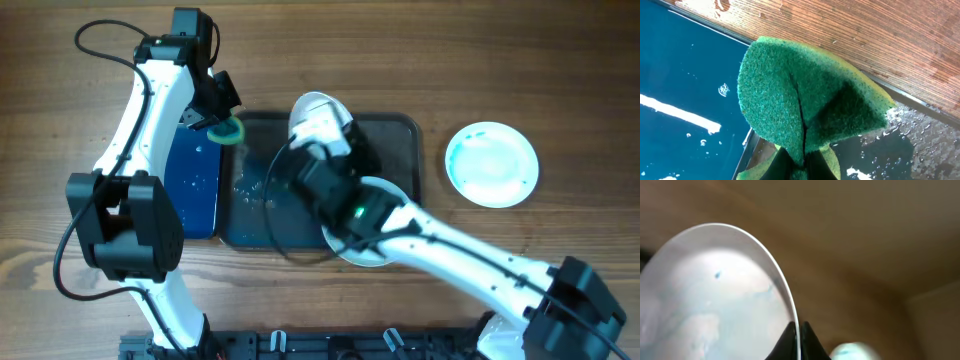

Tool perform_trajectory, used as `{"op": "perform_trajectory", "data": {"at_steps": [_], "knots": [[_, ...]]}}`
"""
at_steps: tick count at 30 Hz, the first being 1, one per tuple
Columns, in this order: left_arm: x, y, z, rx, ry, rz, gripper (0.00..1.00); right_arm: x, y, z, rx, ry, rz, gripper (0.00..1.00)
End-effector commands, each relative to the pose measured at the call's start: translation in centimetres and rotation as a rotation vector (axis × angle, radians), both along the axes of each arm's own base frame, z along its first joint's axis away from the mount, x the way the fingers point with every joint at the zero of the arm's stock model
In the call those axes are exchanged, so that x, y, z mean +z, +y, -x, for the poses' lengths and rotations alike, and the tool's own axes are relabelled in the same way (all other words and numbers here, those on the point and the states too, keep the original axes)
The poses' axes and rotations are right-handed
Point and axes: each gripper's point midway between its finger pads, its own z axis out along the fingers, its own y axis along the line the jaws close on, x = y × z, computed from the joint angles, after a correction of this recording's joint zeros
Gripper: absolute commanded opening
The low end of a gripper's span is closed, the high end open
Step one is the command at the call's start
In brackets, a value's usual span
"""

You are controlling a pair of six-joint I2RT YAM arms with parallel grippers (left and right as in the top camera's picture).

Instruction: Clean dirty plates on tray and stack at the side

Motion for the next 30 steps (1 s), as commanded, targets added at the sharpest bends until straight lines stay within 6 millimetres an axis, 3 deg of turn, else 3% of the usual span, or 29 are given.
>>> {"op": "perform_trajectory", "data": {"at_steps": [1, 4, 8, 9, 11, 13, 15, 18, 20, 23, 25, 26, 28, 29, 30], "knots": [[1.2, 0.2, -0.4, -0.015, -0.034, -0.003, 0.04, -4.1, 3.7, 0.0, 0.086, 0.341, -0.573, 0.04], [1.2, 0.0, -0.3, -0.017, -0.031, 0.008, 0.04, -7.7, 3.2, -0.9, -0.029, 0.477, -0.723, 0.04], [1.2, 0.0, -0.3, -0.017, -0.031, 0.008, 0.04, -15.3, 4.1, 0.4, -0.174, 0.679, -0.785, 0.04], [1.2, 0.0, -0.3, -0.017, -0.031, 0.008, 0.04, -16.1, 4.3, 0.6, -0.174, 0.702, -0.783, 0.06], [1.2, 0.0, -0.3, -0.017, -0.031, 0.008, 0.04, -16.1, 4.8, 0.4, -0.113, 0.716, -0.770, 0.43], [1.2, 0.0, -0.4, -0.017, -0.032, 0.008, 0.04, -15.2, 5.6, 0.0, 0.036, 0.748, -0.739, 0.68], [1.2, 0.0, -0.3, -0.017, -0.031, 0.008, 0.04, -14.1, 4.7, -1.4, 0.163, 0.753, -0.670, 0.77], [1.2, 0.0, -0.4, -0.017, -0.032, 0.008, 0.04, -13.3, 3.8, -3.8, 0.317, 0.745, -0.574, 0.78], [1.2, 0.0, -0.4, -0.017, -0.032, 0.008, 0.04, -14.3, 4.7, -5.0, 0.423, 0.777, -0.502, 0.73], [1.2, 0.0, -0.3, -0.017, -0.031, 0.008, 0.04, -16.7, 6.2, -4.7, 0.464, 0.849, -0.543, 0.52], [1.2, 0.0, -0.3, -0.017, -0.031, 0.007, 0.04, -17.7, 6.4, -4.2, 0.462, 0.885, -0.562, 0.49], [1.2, 0.0, -0.4, -0.017, -0.032, 0.007, 0.04, -17.7, 6.5, -4.3, 0.447, 0.885, -0.579, 0.41], [1.2, 0.0, -0.4, -0.017, -0.032, 0.007, 0.04, -18.2, 6.6, -4.3, 0.373, 0.904, -0.633, 0.12], [1.2, 0.0, -0.4, -0.017, -0.032, 0.007, 0.04, -18.9, 6.6, -4.1, 0.321, 0.926, -0.660, 0.05], [1.2, 0.0, -0.3, -0.017, -0.031, 0.008, 0.04, -19.2, 6.5, -3.9, 0.266, 0.945, -0.688, 0.04]]}}
